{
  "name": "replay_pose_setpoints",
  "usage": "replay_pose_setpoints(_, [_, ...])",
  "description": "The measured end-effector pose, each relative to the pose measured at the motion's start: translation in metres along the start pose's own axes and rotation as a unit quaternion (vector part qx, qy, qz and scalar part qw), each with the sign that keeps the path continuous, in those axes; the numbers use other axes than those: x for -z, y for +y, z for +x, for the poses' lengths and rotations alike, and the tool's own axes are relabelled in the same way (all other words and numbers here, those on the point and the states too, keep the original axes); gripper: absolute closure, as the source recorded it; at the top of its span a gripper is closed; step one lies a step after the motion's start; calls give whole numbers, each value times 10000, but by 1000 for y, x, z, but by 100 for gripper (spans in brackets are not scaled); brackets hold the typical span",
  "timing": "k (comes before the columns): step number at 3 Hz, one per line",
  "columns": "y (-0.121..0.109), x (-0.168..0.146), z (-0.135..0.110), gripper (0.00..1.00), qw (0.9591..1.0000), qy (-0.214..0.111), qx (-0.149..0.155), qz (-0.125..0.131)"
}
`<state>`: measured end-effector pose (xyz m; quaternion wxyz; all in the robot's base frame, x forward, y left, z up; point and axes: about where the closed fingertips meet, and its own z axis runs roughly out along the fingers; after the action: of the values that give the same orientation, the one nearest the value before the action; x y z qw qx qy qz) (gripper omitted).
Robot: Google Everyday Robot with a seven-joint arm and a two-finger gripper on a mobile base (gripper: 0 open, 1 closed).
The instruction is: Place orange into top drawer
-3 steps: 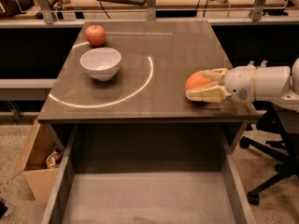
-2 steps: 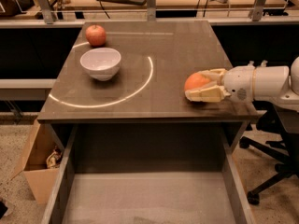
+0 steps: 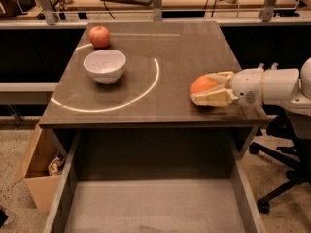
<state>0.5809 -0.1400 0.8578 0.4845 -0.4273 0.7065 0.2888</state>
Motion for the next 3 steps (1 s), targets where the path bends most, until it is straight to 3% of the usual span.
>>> replay_pose_setpoints(1, [21, 7, -20, 100, 9997, 147, 188, 24])
replay_pose_setpoints(3, [98, 35, -49, 100, 9981, 345, 497, 131])
